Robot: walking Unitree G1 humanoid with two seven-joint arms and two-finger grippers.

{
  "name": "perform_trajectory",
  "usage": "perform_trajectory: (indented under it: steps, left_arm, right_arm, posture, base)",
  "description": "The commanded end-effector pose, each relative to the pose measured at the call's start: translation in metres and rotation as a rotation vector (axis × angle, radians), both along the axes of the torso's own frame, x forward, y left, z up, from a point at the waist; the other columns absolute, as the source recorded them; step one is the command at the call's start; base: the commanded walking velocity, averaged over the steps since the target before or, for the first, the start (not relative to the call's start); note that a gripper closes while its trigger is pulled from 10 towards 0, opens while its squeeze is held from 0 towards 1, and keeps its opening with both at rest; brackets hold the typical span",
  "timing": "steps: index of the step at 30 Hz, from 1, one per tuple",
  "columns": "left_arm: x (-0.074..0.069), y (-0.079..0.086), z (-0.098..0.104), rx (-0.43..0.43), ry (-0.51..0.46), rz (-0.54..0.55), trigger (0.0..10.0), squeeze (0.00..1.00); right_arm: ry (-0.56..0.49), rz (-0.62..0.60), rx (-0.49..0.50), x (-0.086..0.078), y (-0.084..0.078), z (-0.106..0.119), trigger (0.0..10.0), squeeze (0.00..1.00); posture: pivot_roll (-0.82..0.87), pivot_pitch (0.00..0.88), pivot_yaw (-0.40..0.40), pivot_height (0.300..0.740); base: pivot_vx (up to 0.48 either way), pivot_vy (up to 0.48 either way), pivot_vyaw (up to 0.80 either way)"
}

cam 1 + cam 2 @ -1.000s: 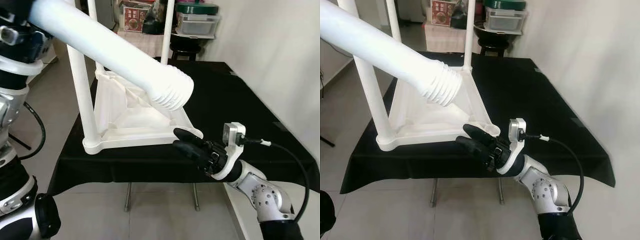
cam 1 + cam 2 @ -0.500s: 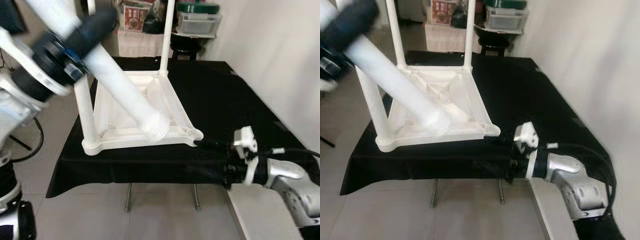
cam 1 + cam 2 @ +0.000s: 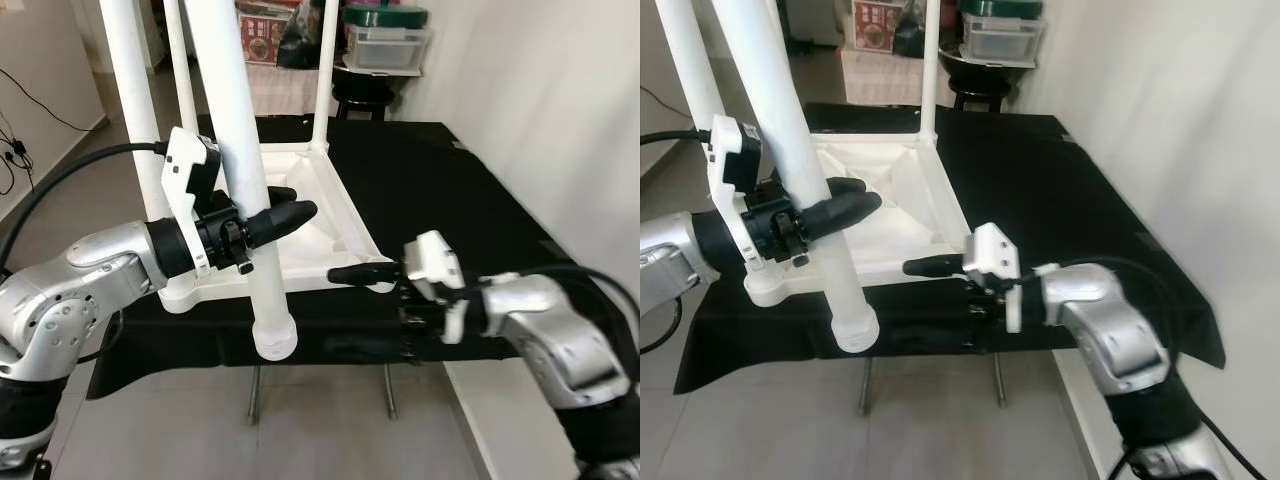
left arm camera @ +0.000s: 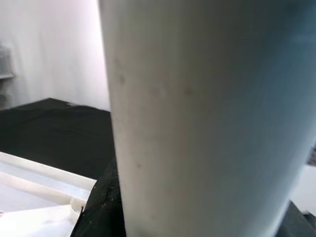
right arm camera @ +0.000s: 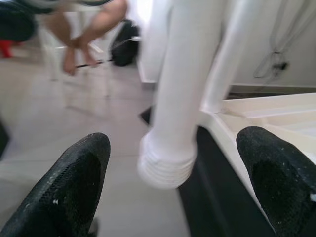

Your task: Building children table

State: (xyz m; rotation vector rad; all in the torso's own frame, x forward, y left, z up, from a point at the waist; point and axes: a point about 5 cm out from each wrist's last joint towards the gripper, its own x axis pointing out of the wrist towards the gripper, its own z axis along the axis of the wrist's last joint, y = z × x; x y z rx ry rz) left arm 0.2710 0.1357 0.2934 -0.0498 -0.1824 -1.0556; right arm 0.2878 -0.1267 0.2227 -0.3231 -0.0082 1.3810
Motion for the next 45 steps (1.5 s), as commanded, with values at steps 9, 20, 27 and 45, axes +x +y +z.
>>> perform_trajectory:
  steps: [9,20,27,45]
  left_arm:
    - [0.002,-0.016,-0.010,-0.004,-0.034,-0.042,0.0,0.00]
    - [0.005,-0.023,-0.014,-0.024,-0.058,-0.054,0.0,0.00]
    - [0.006,-0.034,-0.018,-0.041,-0.073,-0.071,0.0,0.00]
    - [0.011,-0.034,-0.014,-0.075,-0.094,-0.058,0.0,0.00]
  right_arm:
    - [0.091,-0.077,-0.036,0.012,0.032,-0.015,10.0,0.00]
    - [0.165,-0.105,0.054,0.014,0.063,-0.022,10.0,0.00]
    - [0.162,-0.147,0.108,0.020,0.095,-0.025,10.0,0.00]
    - [0.046,-0.206,0.172,0.028,0.103,-0.016,0.0,0.00]
  posture:
    - [-0.24,0.000,-0.075,0.740]
    - [-0.25,0.000,-0.067,0.740]
    - [-0.25,0.000,-0.072,0.740]
    - [-0.25,0.000,-0.068,0.740]
  base:
    - [0.000,0.000,0.00]
    - [0.000,0.000,0.00]
    - [0.000,0.000,0.00]
    - [0.000,0.000,0.00]
